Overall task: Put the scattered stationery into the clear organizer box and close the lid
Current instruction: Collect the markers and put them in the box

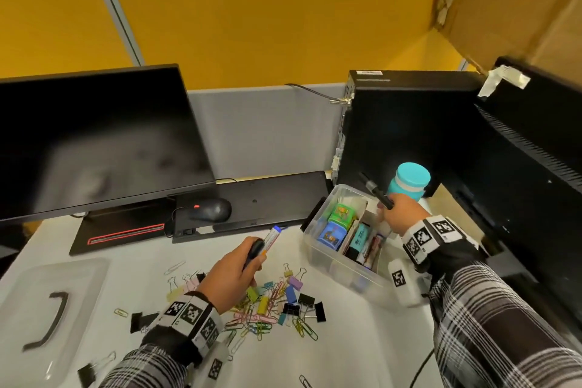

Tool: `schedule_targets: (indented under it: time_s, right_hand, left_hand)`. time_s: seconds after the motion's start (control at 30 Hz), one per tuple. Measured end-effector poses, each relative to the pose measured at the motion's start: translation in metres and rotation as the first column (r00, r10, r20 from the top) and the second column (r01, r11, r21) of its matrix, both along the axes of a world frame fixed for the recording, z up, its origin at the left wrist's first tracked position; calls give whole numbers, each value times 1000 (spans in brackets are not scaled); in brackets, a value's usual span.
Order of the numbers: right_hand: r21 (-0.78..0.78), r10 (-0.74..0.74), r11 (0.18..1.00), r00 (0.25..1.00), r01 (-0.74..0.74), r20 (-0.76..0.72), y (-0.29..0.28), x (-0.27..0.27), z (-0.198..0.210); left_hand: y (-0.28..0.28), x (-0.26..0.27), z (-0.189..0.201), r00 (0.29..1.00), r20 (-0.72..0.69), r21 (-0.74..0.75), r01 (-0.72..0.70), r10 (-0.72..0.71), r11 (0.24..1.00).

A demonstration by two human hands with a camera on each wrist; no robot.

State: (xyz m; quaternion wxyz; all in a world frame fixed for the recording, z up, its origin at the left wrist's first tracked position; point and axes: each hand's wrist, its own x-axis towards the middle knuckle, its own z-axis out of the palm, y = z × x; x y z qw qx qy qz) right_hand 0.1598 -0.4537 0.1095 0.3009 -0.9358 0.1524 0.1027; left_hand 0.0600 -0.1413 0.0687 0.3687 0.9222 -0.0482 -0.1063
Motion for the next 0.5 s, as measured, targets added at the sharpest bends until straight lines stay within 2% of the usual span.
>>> schedule_targets:
  time_s: [0.17,0.27,0.37,0.5]
  right_hand:
    - [162,63,982,982,-93,180,-11,-12,7]
    - [235,201,936,948,-260,246,-15,-18,13]
    - [163,412,881,890,-444,195,-19,-15,15]
    - [64,614,789,789,-612,-24,-18,-7,5]
  left_hand:
    - [0,1,-3,1000,-7,5,-11,11,1000]
    - [-3,2,-4,1000,-15,5,-1,1,1000]
    - [-8,4,-5,1000,-23,11,15,-15,1000]
    - [-11,4,-6,1000,-18,20,24,-24,1000]
